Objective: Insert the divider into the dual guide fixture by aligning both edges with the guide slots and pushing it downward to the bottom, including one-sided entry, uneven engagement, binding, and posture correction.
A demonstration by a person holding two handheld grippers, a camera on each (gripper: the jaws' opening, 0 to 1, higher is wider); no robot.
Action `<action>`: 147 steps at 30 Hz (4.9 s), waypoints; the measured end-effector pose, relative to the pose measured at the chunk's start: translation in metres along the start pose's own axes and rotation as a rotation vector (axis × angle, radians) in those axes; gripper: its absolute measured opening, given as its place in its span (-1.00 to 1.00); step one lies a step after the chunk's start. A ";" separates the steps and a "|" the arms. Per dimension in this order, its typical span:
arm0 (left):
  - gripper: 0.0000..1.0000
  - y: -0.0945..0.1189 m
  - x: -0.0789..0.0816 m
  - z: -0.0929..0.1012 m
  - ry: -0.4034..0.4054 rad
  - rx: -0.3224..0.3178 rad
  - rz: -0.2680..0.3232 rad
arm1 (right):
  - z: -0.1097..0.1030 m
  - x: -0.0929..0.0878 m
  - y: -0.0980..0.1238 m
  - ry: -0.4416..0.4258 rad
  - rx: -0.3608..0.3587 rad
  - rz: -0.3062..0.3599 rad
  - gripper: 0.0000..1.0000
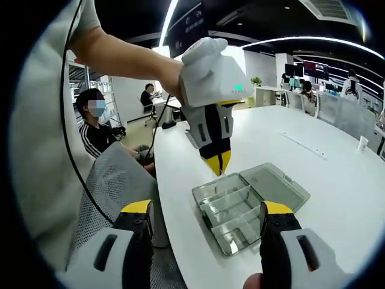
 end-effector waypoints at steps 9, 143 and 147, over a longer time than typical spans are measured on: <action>-1.00 -0.003 0.000 0.000 -0.004 -0.008 -0.012 | 0.001 0.000 0.000 -0.004 -0.002 0.001 0.39; -1.00 -0.049 -0.013 -0.002 -0.044 -0.068 -0.036 | 0.002 -0.002 0.006 -0.035 -0.011 0.011 0.39; -1.00 -0.049 -0.014 -0.003 -0.041 -0.078 -0.036 | 0.001 -0.002 0.006 -0.034 -0.010 0.012 0.39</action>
Point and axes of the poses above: the point that each gripper's makers call its tool centre point, and the gripper's own axes: y roughly backward along the fingers, z roughly to its right, x roughly out of its top, the point moved 7 cm from there along y, roughly backward along the fingers, and after that the axes turned 6 degrees about -y, right-handed, at the moved point
